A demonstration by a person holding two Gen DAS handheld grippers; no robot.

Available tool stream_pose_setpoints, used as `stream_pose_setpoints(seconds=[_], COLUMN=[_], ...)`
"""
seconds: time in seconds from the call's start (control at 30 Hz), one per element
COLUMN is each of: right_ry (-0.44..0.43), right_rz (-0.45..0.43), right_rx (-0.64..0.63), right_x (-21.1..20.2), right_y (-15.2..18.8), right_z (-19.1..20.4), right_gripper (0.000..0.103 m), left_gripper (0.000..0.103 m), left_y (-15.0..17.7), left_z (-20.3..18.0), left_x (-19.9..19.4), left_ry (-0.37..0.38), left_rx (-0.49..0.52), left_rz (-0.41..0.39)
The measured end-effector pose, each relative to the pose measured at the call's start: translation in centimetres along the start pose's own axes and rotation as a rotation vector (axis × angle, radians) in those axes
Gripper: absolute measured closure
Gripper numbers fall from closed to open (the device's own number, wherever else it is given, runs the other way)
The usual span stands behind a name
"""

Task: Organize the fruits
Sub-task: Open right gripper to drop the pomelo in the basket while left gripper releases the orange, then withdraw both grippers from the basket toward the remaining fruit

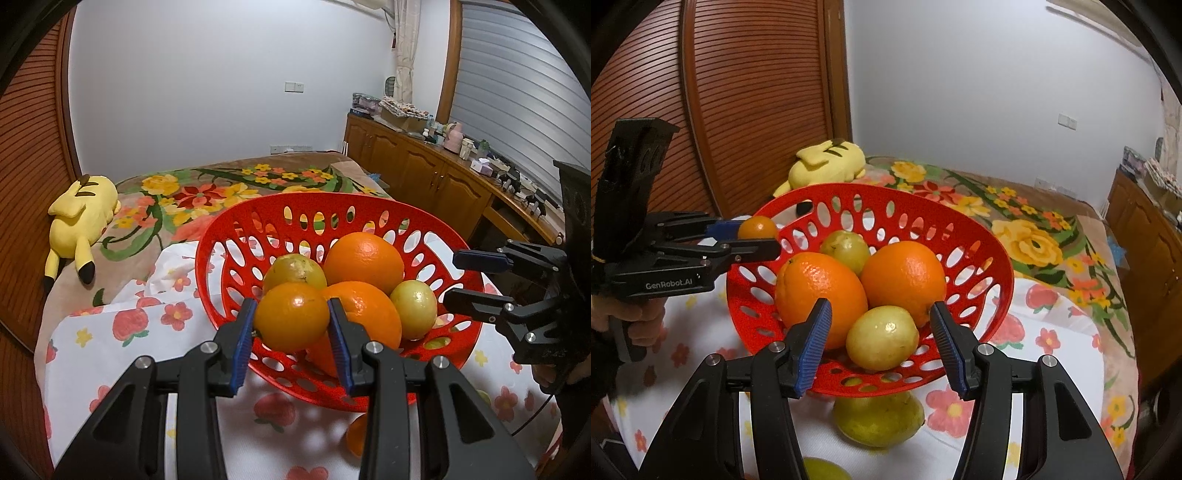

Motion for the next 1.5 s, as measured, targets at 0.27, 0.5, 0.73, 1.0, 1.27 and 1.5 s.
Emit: stream_pose_setpoints(seconds=[0.27, 0.5, 0.73, 1.0, 1.27, 1.5], right_ry=[0.003, 0.009, 0.016, 0.024, 0.030, 0.034], right_rz=[-0.014, -0.020, -0.029, -0.051, -0.073, -0.082], right_rx=[0.012, 0.016, 0.022, 0.034, 0.054, 0.075], right_x=[-0.6, -1.1, -1.9, -3.7, -6.3, -8.4], right_y=[-0.1, 0.1, 0.2, 0.6, 1.9, 4.0], right_z=[-0.2, -0.4, -0.3, 0.2, 1.0, 2.0], right_gripper=[0.046, 0.045, 0.045, 0.045, 0.044, 0.044], left_gripper=[0.067, 0.063, 0.054, 0.044, 0.038, 0.036], left_y=[-0.4, -0.7, -0.9, -0.3, 1.4, 3.5], left_z=[1.1, 1.3, 0.8, -0.4, -2.4, -4.4], left_x=[0.7, 1.1, 0.1, -2.2, -4.8, -6.5], left_ry=[0.000, -0.013, -0.013, 0.000, 0.022, 0.038], left_rx=[-0.007, -0.004, 0.001, 0.003, 0.017, 0.028], left_rz=[0.007, 0.013, 0.003, -0.014, -0.022, -0.020])
Point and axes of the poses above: each gripper's, at about its wrist camera, not at the fingertips, and x roughly the way its jaws point, z to its left, y to its underside, the point moved 8 cm from there along x, roughly the way its jaws point, and after that the axes turned 13 degrees about x, right-handed, at the moved point
